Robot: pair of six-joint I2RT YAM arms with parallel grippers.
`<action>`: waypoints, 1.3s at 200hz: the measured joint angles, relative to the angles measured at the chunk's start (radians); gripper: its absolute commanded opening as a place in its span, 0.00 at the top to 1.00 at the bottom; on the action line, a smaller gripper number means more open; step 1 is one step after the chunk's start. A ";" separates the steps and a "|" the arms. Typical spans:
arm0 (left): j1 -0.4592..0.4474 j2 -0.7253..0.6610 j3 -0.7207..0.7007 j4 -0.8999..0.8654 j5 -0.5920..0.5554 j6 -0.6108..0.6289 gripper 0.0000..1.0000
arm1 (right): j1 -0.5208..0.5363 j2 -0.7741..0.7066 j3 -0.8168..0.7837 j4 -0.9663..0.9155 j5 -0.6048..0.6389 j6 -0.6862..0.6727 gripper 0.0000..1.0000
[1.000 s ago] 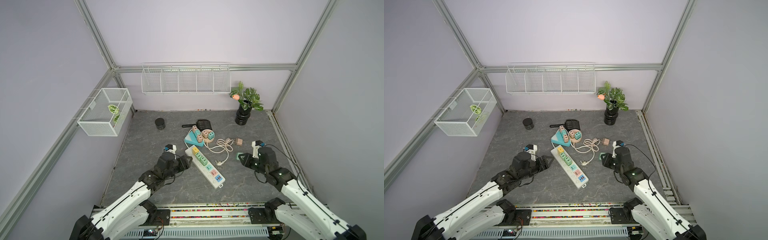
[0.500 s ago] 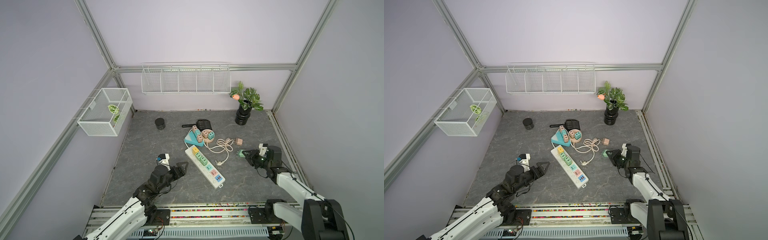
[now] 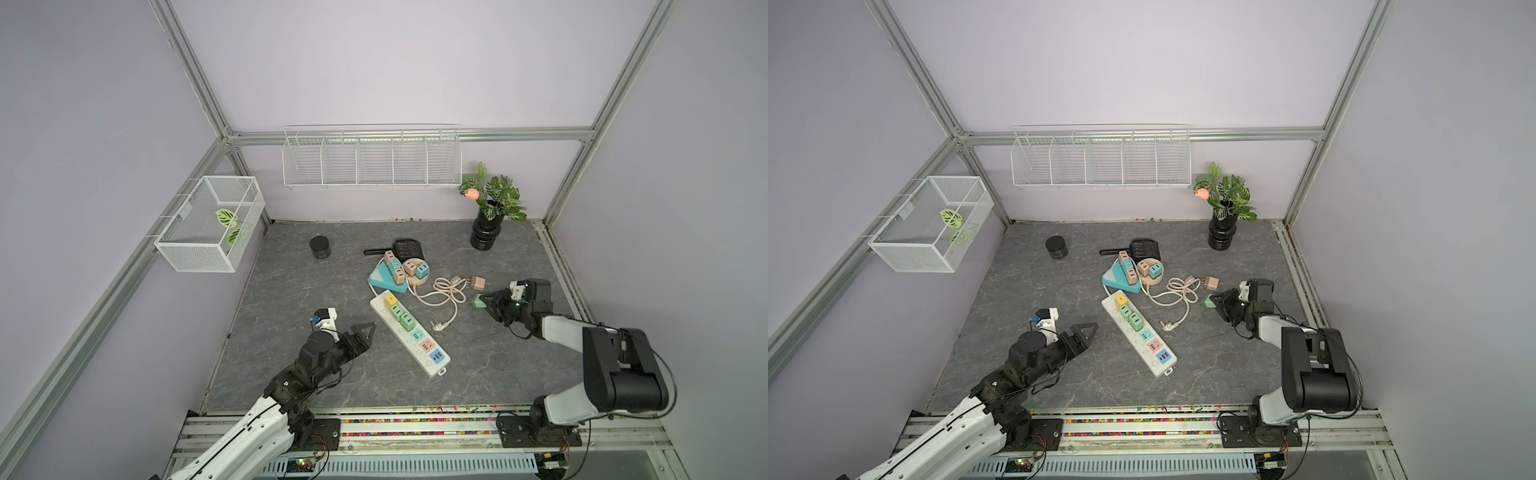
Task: Pull the plug off the socket
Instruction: Place the plug at the center of the board.
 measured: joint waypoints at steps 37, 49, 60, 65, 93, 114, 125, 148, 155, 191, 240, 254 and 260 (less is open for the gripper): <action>0.000 -0.028 0.000 -0.010 0.000 -0.007 0.08 | -0.003 0.085 0.089 -0.087 0.016 -0.043 0.42; 0.000 -0.040 0.000 -0.016 0.000 -0.007 0.08 | -0.004 0.071 0.119 -0.162 0.047 -0.081 0.37; 0.000 -0.049 0.000 -0.020 0.000 -0.007 0.08 | -0.006 0.042 0.139 -0.229 0.074 -0.124 0.36; 0.000 -0.054 0.000 -0.023 0.000 -0.007 0.08 | -0.007 0.021 0.146 -0.264 0.090 -0.145 0.36; 0.000 -0.067 -0.001 -0.022 0.000 -0.010 0.08 | -0.014 -0.158 0.152 -0.425 0.171 -0.257 0.39; 0.000 -0.056 -0.009 -0.003 0.000 -0.011 0.09 | -0.015 -0.318 0.111 -0.441 0.165 -0.307 0.39; 0.000 -0.040 -0.014 0.015 0.000 -0.014 0.09 | -0.014 -0.397 0.065 -0.408 0.132 -0.314 0.39; 0.000 0.035 -0.018 0.067 0.008 -0.014 0.10 | 0.039 -0.488 -0.075 -0.245 0.043 -0.266 0.40; 0.000 0.062 -0.018 0.083 0.011 -0.014 0.10 | 0.076 -0.492 -0.105 -0.212 0.029 -0.252 0.40; 0.000 0.171 -0.018 0.122 0.032 -0.018 0.10 | 0.395 -0.480 -0.085 -0.212 0.083 -0.286 0.40; 0.000 0.154 -0.017 0.102 0.034 -0.032 0.10 | 0.750 -0.242 0.275 -0.462 0.346 -0.530 0.40; 0.000 0.122 -0.017 0.088 0.031 -0.033 0.10 | 0.807 -0.133 0.399 -0.563 0.415 -0.603 0.39; 0.000 0.107 -0.017 0.081 0.028 -0.033 0.10 | 0.827 -0.087 0.450 -0.606 0.443 -0.633 0.39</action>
